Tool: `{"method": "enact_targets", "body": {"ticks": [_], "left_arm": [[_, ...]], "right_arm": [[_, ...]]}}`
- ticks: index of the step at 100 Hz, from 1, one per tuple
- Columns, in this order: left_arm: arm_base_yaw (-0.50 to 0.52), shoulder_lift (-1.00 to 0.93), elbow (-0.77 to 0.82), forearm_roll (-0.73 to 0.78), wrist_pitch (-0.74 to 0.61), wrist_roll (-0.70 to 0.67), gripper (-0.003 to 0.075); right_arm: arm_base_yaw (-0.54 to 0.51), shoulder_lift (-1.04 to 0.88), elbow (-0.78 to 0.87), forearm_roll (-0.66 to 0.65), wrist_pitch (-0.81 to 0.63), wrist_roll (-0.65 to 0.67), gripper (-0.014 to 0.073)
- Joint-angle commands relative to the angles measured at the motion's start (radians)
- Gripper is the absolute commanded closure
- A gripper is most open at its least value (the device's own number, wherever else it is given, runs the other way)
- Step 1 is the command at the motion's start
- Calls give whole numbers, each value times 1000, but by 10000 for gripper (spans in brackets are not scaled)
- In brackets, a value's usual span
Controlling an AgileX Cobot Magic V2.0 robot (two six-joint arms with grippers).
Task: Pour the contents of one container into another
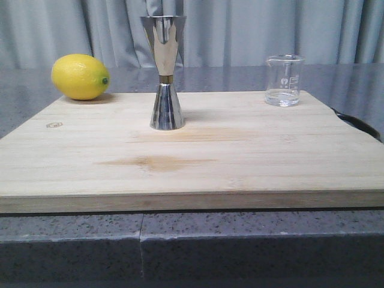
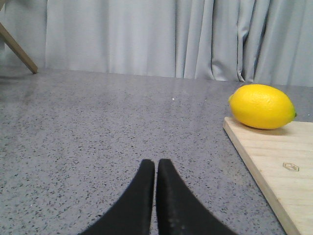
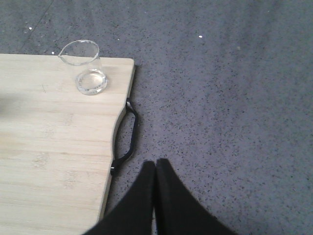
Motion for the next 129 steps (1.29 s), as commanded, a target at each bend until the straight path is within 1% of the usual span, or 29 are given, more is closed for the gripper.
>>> {"method": "enact_targets", "body": {"ticks": [1,8,19,26,40,61,65,76,129], "left_arm": [[1,-25,5,-9,-80,0,739],[1,-25,5,-9,-80,0,739],[1,-25,5,-9,-80,0,739],[1,-25,5,-9,-80,0,739],[1,-25,5,-9,-80,0,739],[1,-25,5,-9,-80,0,739],[1,-25,5,-9,-80,0,739],[1,-25,5,-9,-80,0,739],[1,-25,5,-9,-80,0,739]], "right_arm": [[-41,-57,19,-22,-91,-8,665],[-90,-129,96,-5,-164,2,665],[-159,-254,255,27,-356,4,665],[-185,-325,358,36,-471,4,665],[-191,-447,541,36,-635,4,665],[-191,-556,717,38,-806,4,665],[-191,-574,710,40,-762,4,665],[-191,-573,713,40,-790,4,665],[-191,-573,713,40,-790,4,665]]}}
